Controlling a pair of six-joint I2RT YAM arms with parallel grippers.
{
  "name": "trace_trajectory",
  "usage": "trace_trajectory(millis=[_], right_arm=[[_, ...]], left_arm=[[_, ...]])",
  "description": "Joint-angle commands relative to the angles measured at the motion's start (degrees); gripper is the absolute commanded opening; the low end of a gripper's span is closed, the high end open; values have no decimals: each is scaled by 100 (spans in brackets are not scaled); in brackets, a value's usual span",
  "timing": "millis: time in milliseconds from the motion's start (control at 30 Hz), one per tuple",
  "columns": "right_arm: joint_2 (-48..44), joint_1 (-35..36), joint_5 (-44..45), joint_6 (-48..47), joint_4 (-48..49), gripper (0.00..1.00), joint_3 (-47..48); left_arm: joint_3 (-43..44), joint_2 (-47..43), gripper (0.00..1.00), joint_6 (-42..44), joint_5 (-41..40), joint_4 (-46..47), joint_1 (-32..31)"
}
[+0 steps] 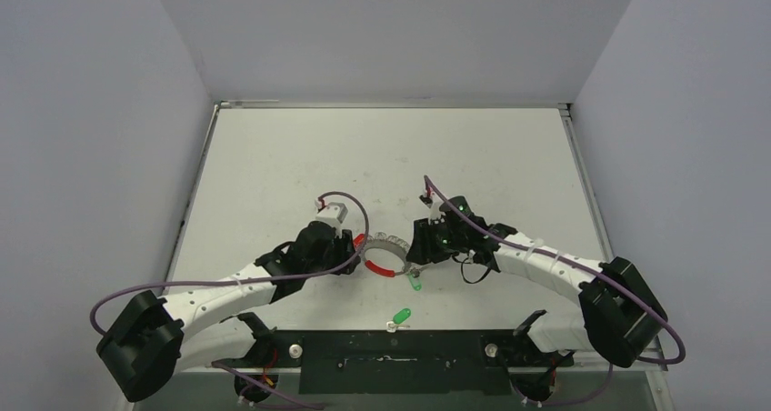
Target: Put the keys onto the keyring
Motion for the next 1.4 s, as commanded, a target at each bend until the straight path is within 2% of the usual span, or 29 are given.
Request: trace_trajectory(millis=[0, 267, 433, 533, 800, 1133, 1367], right_arm=[[184, 84, 535, -573, -628, 36, 265], [104, 451, 1029, -1145, -1065, 36, 441], [141, 1018, 1987, -1596, -1502, 43, 708], [179, 1197, 2208, -1762, -1587, 44, 816], [458, 1492, 2289, -2093, -1453, 36, 990], [1065, 1728, 2298, -2236, -1277, 35, 1220], [1350, 1773, 2525, -2305, -1301, 23, 1375]], left_arm=[[-329, -411, 39, -402, 263, 263, -63], [-741, -551, 39, -677, 371, 596, -106], [-760, -470, 39, -706, 428, 603, -119], [-784, -430, 39, -732, 433, 633, -126], [-822, -374, 39, -772, 423, 685, -120], [-848, -395, 39, -779, 393, 629, -127], [-861, -434, 39, -780, 386, 605, -121]])
